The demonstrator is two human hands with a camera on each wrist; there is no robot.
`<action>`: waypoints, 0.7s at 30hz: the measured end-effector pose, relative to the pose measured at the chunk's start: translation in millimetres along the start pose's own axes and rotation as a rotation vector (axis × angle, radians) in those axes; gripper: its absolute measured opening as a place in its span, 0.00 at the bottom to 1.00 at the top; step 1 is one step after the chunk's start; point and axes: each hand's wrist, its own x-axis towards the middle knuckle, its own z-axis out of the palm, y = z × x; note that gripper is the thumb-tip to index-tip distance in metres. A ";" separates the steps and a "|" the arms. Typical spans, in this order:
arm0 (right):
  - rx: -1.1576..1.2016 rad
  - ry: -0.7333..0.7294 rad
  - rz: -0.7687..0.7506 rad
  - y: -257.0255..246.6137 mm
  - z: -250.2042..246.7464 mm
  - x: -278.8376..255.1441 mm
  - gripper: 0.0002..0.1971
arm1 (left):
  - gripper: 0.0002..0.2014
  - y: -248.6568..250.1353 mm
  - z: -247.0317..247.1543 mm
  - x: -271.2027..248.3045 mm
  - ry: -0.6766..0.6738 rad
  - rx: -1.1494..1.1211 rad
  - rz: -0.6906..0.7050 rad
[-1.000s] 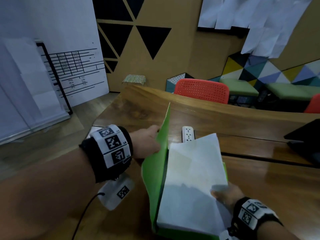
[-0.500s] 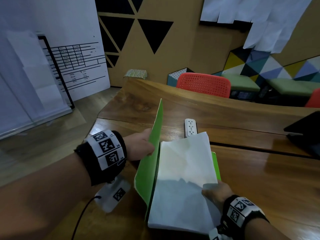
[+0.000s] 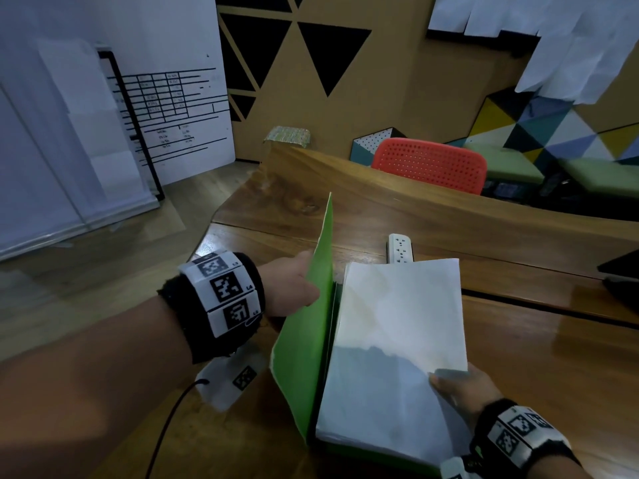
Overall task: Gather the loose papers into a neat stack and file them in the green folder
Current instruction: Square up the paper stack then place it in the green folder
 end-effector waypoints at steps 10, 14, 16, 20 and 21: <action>-0.053 -0.038 -0.039 0.0 5.1 0.8 0.11 | 0.34 6.9 8.5 5.8 -0.007 0.022 0.035; -0.094 -0.040 -0.034 2.3 3.2 10.2 0.10 | 0.38 12.2 11.1 4.5 -0.016 0.030 0.042; -0.085 -0.046 -0.027 1.7 4.7 13.0 0.09 | 0.39 13.7 11.7 5.2 -0.019 0.044 0.044; 0.000 -0.043 0.003 0.3 7.7 16.3 0.15 | 0.36 13.5 13.1 8.2 -0.013 0.048 0.039; -0.003 -0.041 0.006 0.5 8.1 16.9 0.17 | 0.34 13.6 13.7 8.5 -0.014 0.043 0.036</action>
